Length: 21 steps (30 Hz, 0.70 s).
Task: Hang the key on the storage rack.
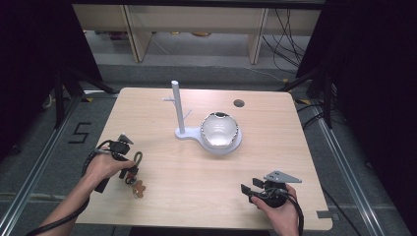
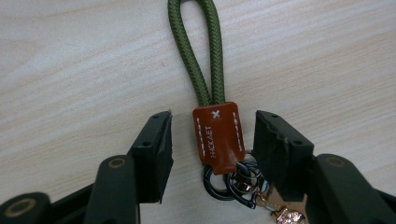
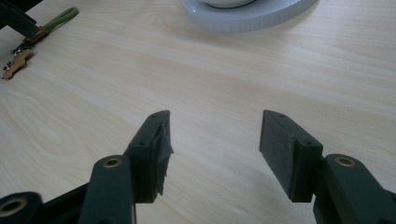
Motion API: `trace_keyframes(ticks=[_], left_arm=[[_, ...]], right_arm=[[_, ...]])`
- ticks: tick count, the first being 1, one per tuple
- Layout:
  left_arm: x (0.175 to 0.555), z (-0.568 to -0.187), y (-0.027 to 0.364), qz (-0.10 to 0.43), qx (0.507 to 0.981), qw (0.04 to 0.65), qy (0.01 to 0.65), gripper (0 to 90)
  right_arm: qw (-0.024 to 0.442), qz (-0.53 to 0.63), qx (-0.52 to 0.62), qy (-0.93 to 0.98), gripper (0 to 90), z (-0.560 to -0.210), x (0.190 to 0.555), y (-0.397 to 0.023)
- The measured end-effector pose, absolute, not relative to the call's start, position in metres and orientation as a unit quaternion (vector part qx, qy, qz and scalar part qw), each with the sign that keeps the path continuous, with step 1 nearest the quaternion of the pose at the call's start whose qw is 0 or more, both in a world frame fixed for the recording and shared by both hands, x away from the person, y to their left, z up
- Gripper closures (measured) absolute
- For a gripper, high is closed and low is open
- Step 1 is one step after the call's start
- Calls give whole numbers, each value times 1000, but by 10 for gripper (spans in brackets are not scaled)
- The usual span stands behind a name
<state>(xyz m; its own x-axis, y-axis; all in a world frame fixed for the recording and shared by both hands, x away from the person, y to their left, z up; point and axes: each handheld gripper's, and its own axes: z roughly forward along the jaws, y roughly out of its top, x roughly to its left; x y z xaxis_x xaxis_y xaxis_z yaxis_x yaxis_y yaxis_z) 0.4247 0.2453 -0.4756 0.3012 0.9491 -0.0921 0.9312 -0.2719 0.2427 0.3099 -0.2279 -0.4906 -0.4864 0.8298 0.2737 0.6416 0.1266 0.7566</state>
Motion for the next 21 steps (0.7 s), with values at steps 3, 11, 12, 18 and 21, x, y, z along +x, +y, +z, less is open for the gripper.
trace_keyframes(ticks=[3,11,12,18,21], left_arm=[[426,-478,241,34,804,118,581,490],[429,-480,234,41,814,96,571,536],[430,-481,233,43,815,93,571,536],[431,-482,232,37,811,86,578,573],[431,-482,232,37,811,85,578,603]], right_arm=[[111,426,487,754,441,-491,311,-230],[104,434,483,754,437,-493,311,-227],[118,421,483,758,436,-491,310,-229],[106,434,483,753,436,-493,311,-229],[97,434,489,750,436,-493,310,-229]])
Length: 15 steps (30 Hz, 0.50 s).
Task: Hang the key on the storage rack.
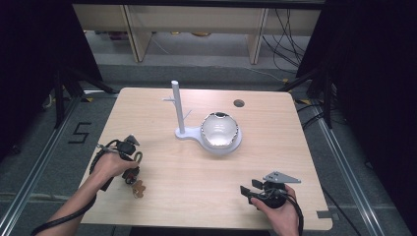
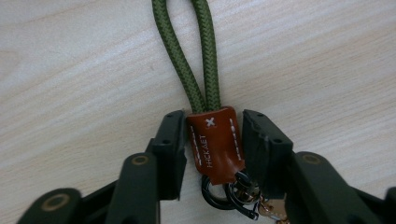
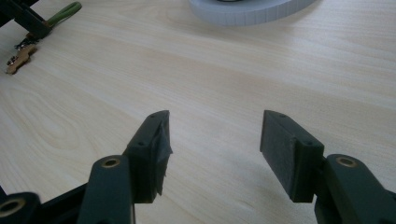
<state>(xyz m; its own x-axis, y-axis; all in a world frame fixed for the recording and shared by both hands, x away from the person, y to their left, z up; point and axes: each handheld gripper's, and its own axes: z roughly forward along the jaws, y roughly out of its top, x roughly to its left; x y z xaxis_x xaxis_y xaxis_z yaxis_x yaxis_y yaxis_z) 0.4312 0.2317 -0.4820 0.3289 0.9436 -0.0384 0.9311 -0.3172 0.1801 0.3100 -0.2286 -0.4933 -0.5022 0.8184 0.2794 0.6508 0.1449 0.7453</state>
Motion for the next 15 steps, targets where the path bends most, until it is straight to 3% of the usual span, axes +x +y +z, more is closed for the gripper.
trace_keyframes(ticks=[3,8,10,11,13,14,15], left_arm=[[429,-481,233,36,821,88,562,661],[425,-484,237,49,831,113,543,675],[424,-485,238,50,836,121,533,681],[422,-485,238,51,836,124,532,685],[423,-484,242,60,850,125,508,687],[423,-484,244,58,856,129,498,687],[418,-485,244,59,842,141,518,690]], right_arm=[[117,425,483,757,435,-492,310,-231],[93,435,496,746,435,-494,308,-229],[110,429,483,755,435,-494,309,-232],[93,435,497,745,435,-494,308,-229],[113,431,481,755,435,-495,310,-232],[100,430,493,749,435,-494,308,-230],[104,426,491,753,435,-494,308,-231]])
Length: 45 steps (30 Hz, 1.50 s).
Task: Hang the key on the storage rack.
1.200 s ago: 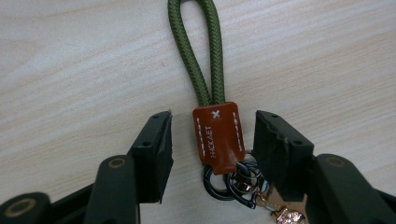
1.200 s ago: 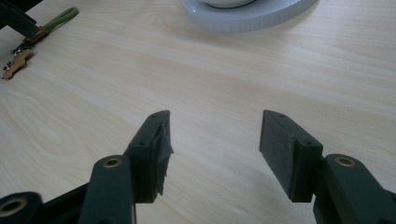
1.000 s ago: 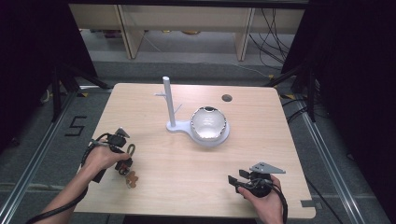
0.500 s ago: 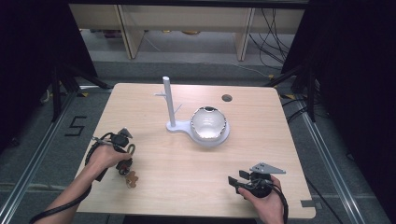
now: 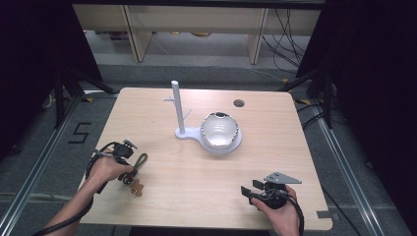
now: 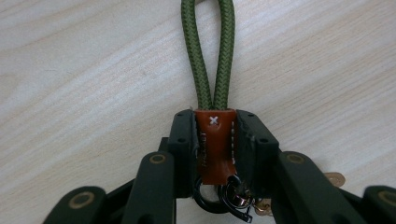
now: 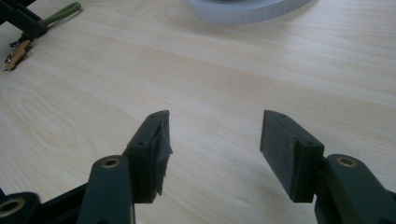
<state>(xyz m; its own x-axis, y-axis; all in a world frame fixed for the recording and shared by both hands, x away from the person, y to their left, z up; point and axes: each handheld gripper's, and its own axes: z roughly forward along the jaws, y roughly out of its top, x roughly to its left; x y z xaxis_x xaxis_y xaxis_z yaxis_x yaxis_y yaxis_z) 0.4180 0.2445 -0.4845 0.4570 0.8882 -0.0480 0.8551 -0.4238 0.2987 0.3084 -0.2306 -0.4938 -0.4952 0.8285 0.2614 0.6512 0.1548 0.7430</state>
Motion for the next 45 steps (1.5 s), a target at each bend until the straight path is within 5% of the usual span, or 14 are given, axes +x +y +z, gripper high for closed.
trace_keyframes(ticks=[9,30,45], left_arm=[[396,-489,256,103,838,204,495,691],[342,-503,263,227,716,458,475,691],[332,-496,258,266,688,500,454,691]], right_arm=[[109,432,486,752,435,-494,309,-232],[122,436,499,739,435,-496,306,-229],[141,458,484,732,435,-500,309,-236]])
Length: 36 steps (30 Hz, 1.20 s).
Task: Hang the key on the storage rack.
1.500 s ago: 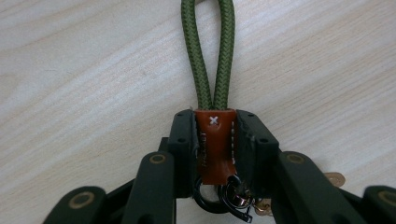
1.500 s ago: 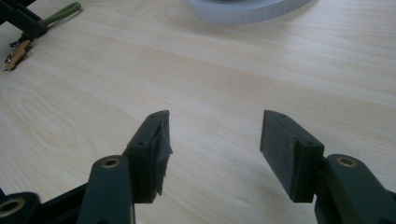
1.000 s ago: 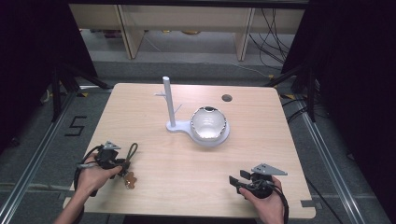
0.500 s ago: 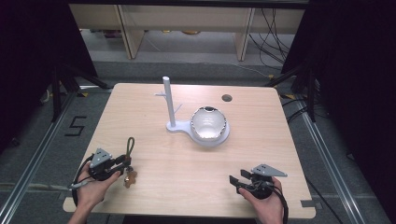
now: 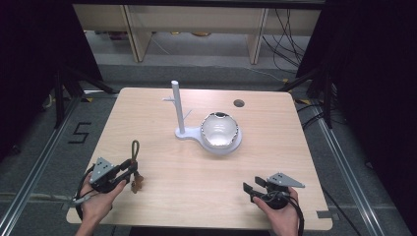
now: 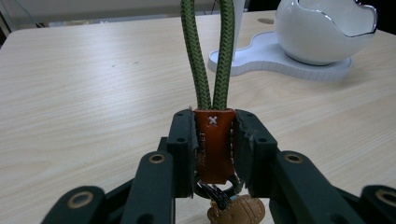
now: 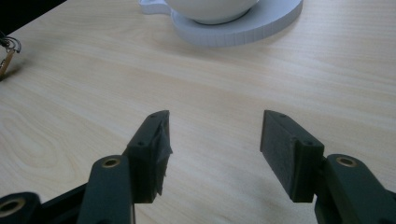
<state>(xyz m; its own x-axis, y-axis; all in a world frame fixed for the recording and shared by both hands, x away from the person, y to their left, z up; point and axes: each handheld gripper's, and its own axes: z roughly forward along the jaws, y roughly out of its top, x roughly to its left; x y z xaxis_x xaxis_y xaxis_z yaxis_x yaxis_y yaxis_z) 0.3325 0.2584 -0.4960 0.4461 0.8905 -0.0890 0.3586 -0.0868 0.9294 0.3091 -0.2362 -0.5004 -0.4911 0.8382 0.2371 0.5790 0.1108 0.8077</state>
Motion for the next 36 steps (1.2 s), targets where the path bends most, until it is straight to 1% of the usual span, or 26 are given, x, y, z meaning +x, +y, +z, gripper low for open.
trace_keyframes(ticks=[1,4,6,7,10,16,17,18,21,22,23,28,29,34,35,36], left_arm=[[332,-496,257,271,682,506,453,691],[331,-492,256,290,683,503,444,691],[331,-490,255,292,681,506,442,691],[330,-488,254,296,677,511,439,691],[330,-485,253,300,675,512,437,691],[330,-478,253,307,668,520,435,691],[330,-476,253,309,669,517,435,691],[331,-476,253,310,666,523,432,691],[331,-472,252,312,666,524,430,691],[330,-471,252,314,667,521,431,691],[331,-470,252,314,663,527,429,691],[331,-463,252,318,660,529,428,691],[331,-461,252,319,660,529,427,691],[332,-459,250,320,658,535,422,691],[332,-457,250,322,662,529,422,691],[332,-457,250,322,662,529,422,691]], right_arm=[[151,455,485,731,435,-501,310,-236],[149,458,489,727,435,-500,309,-235],[144,462,492,724,435,-501,308,-235],[155,461,485,727,435,-502,310,-237],[151,460,483,729,435,-502,310,-236],[159,460,481,729,435,-502,310,-236],[138,464,500,718,435,-500,307,-233],[155,462,485,726,435,-500,309,-235],[157,463,482,727,434,-500,309,-235],[146,466,491,721,434,-499,307,-234],[159,459,482,729,435,-500,309,-235],[158,460,482,729,433,-499,309,-235],[166,457,482,729,433,-500,310,-235],[162,464,476,729,433,-498,309,-235],[150,468,481,726,432,-498,308,-234],[150,468,481,726,432,-498,308,-234]])
